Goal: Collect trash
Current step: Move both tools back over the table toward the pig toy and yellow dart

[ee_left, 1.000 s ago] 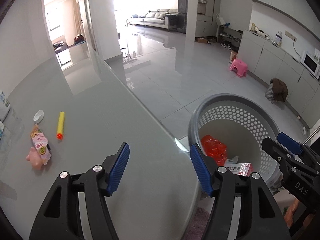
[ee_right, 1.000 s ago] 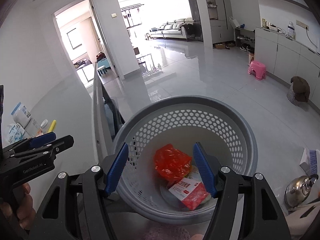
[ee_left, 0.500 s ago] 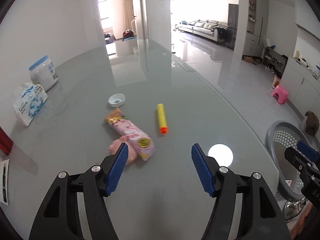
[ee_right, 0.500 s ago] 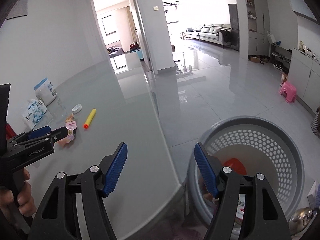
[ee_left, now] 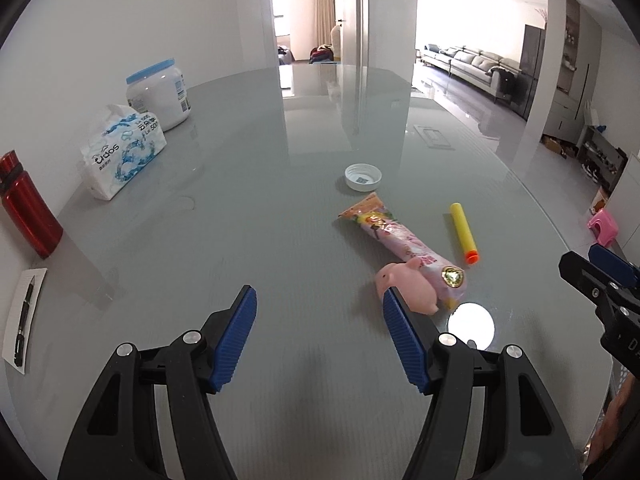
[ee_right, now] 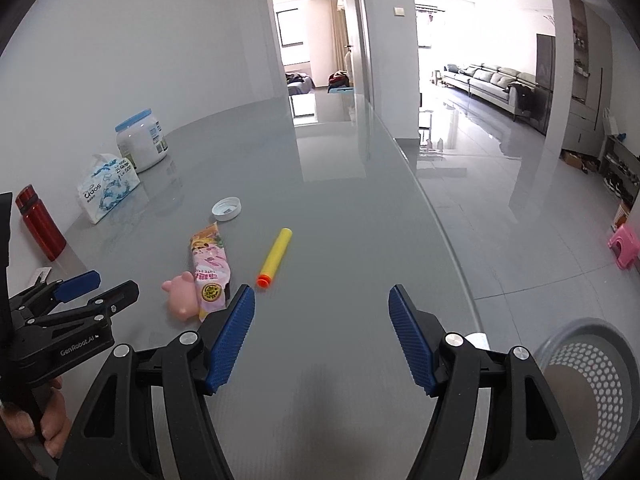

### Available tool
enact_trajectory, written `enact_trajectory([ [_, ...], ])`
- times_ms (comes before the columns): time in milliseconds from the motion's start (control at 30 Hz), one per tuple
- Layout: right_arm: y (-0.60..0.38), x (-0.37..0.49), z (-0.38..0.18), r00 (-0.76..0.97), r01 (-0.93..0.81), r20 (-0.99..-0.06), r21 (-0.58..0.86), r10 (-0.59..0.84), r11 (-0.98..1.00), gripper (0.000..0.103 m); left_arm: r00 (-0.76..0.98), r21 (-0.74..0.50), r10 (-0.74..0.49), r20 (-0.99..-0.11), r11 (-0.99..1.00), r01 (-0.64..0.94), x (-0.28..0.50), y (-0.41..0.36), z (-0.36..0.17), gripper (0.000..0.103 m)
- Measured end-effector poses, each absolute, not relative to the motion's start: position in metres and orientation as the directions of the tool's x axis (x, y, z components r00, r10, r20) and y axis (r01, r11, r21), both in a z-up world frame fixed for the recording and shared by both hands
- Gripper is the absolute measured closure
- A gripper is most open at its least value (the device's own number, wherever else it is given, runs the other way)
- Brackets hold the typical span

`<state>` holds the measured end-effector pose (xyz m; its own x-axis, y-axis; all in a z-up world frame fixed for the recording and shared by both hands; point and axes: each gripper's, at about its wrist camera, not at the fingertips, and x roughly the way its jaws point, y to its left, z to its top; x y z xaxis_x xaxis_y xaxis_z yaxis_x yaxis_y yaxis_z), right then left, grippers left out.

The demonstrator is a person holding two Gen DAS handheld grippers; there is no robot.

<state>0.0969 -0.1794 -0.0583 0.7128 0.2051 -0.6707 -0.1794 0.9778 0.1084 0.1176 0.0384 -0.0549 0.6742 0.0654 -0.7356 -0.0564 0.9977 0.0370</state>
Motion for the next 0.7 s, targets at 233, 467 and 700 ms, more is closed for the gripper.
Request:
enact_trajectory([
  [233,-0.148,0.138,-0.078,0.656,-0.219,-0.728,0.07,0.199,0.973,0.036,0.659,0.021,0.097,-0.746,0.992,-0.121,0.12,0.065,-0.059,0.039],
  [467,-0.131,0.165,-0.094,0.628,-0.214,-0.761,0.031,0.162,0.976,0.036,0.643,0.014,0.108,-0.758,0.989,-0.15,0.119,0.075,-0.064,0.038],
  [700,-0.125,0.178,-0.099,0.611,-0.213,-0.78,0.006,0.138,0.977,0.037,0.633,-0.001,0.091,-0.769,0.99,-0.144,0.124,0.07,-0.068,0.038],
])
